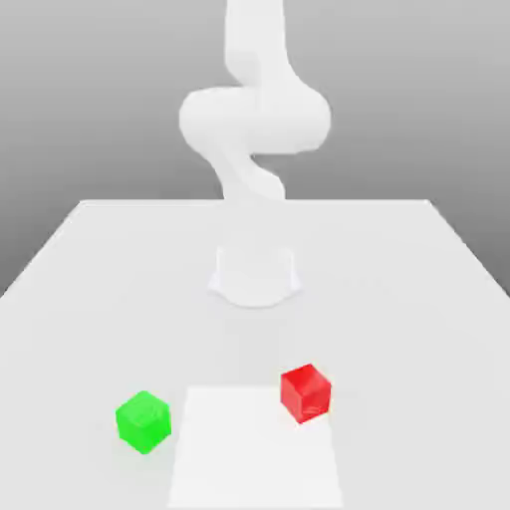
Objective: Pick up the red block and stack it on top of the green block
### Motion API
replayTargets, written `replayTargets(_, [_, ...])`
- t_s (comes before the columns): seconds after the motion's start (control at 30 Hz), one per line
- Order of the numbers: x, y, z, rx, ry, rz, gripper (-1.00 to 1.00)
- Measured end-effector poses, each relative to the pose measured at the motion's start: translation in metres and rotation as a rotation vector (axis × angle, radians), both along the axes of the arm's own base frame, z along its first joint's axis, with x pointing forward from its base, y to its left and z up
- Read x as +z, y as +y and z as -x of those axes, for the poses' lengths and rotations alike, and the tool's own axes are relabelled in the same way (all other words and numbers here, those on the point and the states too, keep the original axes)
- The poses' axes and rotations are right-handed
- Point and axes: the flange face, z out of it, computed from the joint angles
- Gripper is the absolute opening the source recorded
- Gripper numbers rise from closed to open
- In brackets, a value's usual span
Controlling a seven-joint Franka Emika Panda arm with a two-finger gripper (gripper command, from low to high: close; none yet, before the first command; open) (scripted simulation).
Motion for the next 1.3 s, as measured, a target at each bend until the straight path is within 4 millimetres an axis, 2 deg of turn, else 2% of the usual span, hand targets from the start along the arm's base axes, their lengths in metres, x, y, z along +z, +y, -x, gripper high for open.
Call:
replayTargets(0.13, [-0.099,0.016,-0.037,0.088,0.148,0.039,0.0])
replayTargets(0.2, [-0.149,0.024,-0.046,0.133,0.22,0.059,0.0])
replayTargets(0.3, [-0.224,0.037,-0.048,0.203,0.33,0.089,0.0])
replayTargets(0.43, [-0.325,0.052,-0.03,0.306,0.484,0.13,0.0])
replayTargets(0.57, [-0.427,0.061,0.016,0.421,0.654,0.176,0.0])
replayTargets(0.63, [-0.46,0.063,0.027,0.449,0.691,0.186,0.0])
replayTargets(0.8, [-0.509,0.063,0.032,0.457,0.703,0.188,0.0])
replayTargets(0.83, [-0.515,0.063,0.033,0.457,0.703,0.188,-1.0])
replayTargets(1.07, [-0.515,0.063,0.033,0.457,0.704,0.189,-1.0])
replayTargets(1.3, [-0.46,0.063,0.033,0.457,0.704,0.189,-1.0])
